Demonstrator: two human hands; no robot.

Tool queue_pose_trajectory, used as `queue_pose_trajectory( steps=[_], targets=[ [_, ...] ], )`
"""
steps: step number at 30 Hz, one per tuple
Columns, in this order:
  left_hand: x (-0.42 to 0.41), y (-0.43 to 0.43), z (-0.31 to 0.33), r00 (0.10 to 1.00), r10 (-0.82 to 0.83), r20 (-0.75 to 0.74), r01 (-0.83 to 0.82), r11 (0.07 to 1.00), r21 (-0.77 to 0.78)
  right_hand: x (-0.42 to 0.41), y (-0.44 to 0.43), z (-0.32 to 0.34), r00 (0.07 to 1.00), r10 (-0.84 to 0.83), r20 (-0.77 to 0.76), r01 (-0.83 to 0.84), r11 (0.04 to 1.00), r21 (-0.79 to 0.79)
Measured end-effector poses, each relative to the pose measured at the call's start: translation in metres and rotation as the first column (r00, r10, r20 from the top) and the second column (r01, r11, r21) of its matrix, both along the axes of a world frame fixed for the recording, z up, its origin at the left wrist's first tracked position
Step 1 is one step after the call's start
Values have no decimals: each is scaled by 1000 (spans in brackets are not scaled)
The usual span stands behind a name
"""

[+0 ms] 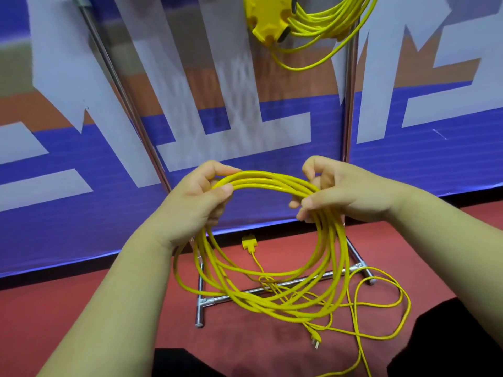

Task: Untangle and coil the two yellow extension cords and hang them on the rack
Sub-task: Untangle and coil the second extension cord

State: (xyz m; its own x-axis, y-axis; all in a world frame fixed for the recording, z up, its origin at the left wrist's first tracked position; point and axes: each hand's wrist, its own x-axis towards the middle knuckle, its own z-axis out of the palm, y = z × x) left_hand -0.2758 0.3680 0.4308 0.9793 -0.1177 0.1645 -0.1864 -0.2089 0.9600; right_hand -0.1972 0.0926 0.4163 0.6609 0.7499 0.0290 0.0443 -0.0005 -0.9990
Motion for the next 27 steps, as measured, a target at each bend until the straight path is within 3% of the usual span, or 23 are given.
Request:
queue_pose_trajectory(
  steps=[4, 9, 12, 14, 18, 21, 23, 27],
  targets=[
    [1, -14, 4, 996, -81, 25, 80, 995, 58, -17, 28, 6, 987, -59, 151, 57, 998, 20],
    [1, 5, -7, 951, -229, -208, 261, 955, 143, -4, 15, 14, 958, -250, 141, 220, 954, 202],
    [6, 13, -14, 972, -110, -206, 162, 954, 254, 6, 1, 5, 930, -348, 117, 322, 926, 196],
    [10, 18, -16, 990, 26, -135, 5, 974, 226, 12, -5, -3, 925, -368, 97, 348, 921, 174],
    [8, 14, -15, 997, 79, 16, -80, 987, 140, 18, -14, -15, 976, -214, 37, 212, 977, 34],
    [4, 6, -10, 996, 58, 63, -71, 970, 233, 14, -16, -20, 993, -99, -65, 97, 995, -26],
    [4, 3, -6, 996, 64, 63, -81, 944, 319, 9, -11, -16, 996, -88, 0, 88, 995, -48],
    [2, -9, 0, 1000, -6, -21, 13, 950, 312, -1, 13, -2, 989, -3, 151, 9, 999, -36]
  ],
)
